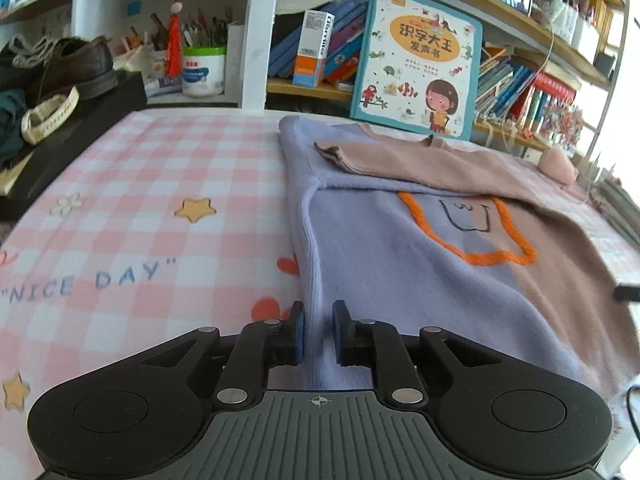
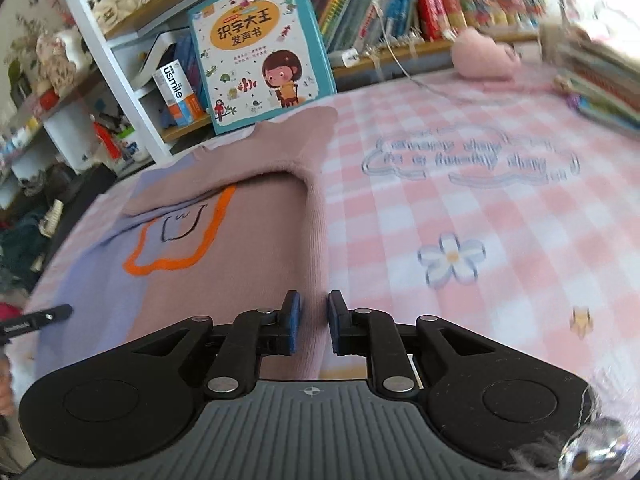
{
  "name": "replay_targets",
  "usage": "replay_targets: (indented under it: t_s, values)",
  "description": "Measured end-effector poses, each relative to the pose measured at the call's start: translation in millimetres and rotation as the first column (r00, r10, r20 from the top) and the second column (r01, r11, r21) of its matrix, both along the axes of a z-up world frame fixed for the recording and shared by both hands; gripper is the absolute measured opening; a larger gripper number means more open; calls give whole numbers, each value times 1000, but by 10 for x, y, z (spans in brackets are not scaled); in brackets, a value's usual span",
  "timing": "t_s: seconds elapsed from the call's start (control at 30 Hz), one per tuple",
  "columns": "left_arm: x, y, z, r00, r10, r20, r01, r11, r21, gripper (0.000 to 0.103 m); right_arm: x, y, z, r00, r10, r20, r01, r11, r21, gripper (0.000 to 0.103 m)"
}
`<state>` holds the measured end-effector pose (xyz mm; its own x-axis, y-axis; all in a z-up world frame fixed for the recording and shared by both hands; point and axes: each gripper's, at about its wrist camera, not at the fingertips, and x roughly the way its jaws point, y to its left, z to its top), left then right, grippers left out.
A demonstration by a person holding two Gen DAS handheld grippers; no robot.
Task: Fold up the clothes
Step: 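Pinch the lavender side edge with the left tool while the right tool pinches the pink side edge, then hold both side edges and lift the sweatshirt with both tools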
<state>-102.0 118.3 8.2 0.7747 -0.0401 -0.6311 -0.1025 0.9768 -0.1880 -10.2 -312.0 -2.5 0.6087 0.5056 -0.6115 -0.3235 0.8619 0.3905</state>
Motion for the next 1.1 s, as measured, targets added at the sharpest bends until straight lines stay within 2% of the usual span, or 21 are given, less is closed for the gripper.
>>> replay_targets:
  t_s: [0.07,0.13,0.23,0.37,0.53,0.6,0.63,0.73,0.83,0.97,1.1]
  values:
    - [-76,12,-7,1000,2,8,-2,999,-44,25,-100,-60,-28,1000,-5,-22,6,999,36,24]
    - [-141,6,-10,1000,0,15,1,997,-71,37,-210,-116,-59,1000,-7,-29,9,997,79,24]
    - [-244,-34,-10,1000,-13,25,15,996,-93,50,-371,-144,-85,1000,5,-26,-1,993,120,26]
    - [-386,-116,-28,998,-40,45,43,996,-81,50,-565,-152,-105,1000,24,-7,-23,989,147,29]
    - [-479,-84,-60,996,-40,75,50,991,-127,45,-647,-174,-116,1000,8,-7,-7,986,167,28]
    - [-474,-53,-72,996,-36,79,47,988,-145,32,-636,-181,-118,1000,-3,-15,5,985,170,24]
    - [-471,-46,-85,996,-38,79,50,987,-151,24,-630,-182,-122,1000,-9,-17,12,986,166,19]
    - [-468,-60,-106,995,-63,81,74,988,-135,7,-616,-172,-133,1000,-23,-11,24,989,146,13]
    - [-481,-57,-85,994,-69,90,80,988,-134,5,-623,-140,-117,1000,-27,8,25,992,126,6]
    - [-516,-99,112,982,-93,163,117,982,-149,5,-643,-141,-1,997,8,70,-23,976,218,6]
    - [-460,-107,140,979,-120,166,154,965,-210,7,-584,-83,75,996,21,87,-42,970,241,6]
